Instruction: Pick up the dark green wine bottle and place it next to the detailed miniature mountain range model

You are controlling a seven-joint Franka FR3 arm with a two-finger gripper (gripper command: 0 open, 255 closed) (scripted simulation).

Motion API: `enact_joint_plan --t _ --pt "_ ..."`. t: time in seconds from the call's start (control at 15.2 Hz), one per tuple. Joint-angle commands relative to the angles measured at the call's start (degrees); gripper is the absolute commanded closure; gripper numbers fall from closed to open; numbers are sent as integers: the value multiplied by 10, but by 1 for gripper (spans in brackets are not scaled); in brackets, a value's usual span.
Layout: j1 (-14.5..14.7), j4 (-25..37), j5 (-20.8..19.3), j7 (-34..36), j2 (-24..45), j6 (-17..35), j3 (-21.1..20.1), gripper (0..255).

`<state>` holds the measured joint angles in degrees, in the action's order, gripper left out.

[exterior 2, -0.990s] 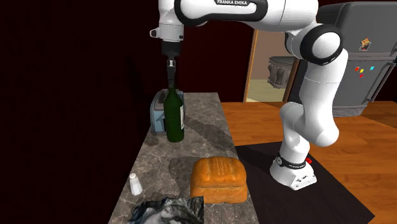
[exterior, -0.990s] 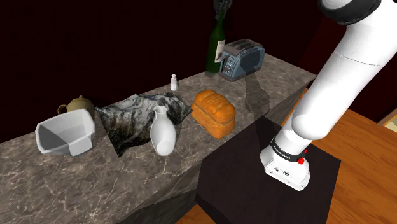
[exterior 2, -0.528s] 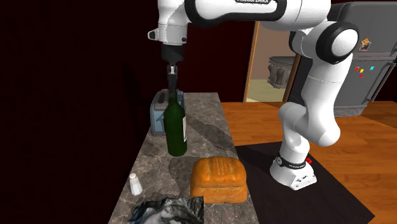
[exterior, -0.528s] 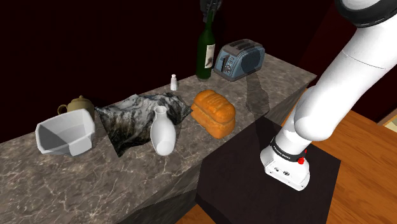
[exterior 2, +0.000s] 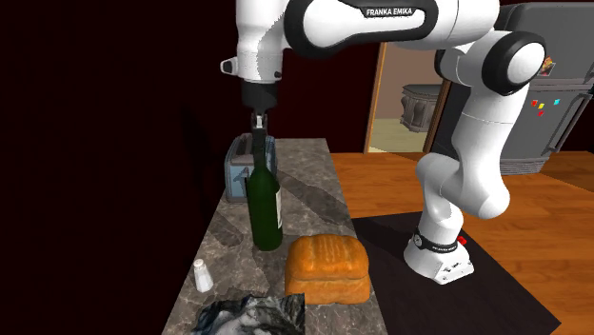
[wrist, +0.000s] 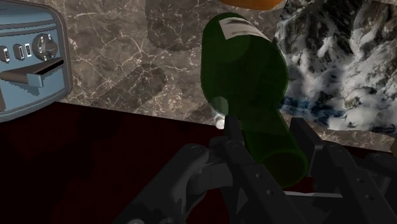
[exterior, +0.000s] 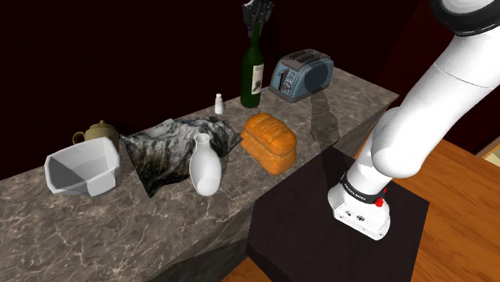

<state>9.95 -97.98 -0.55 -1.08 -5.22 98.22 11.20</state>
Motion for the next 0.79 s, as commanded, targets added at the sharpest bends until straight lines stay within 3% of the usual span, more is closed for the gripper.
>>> enact_joint_plan --t 0.0,0.73 --pt "0 -19 -1 0 -3 16 0 255" --pt "-1 -111 -2 1 -9 102 0 255"
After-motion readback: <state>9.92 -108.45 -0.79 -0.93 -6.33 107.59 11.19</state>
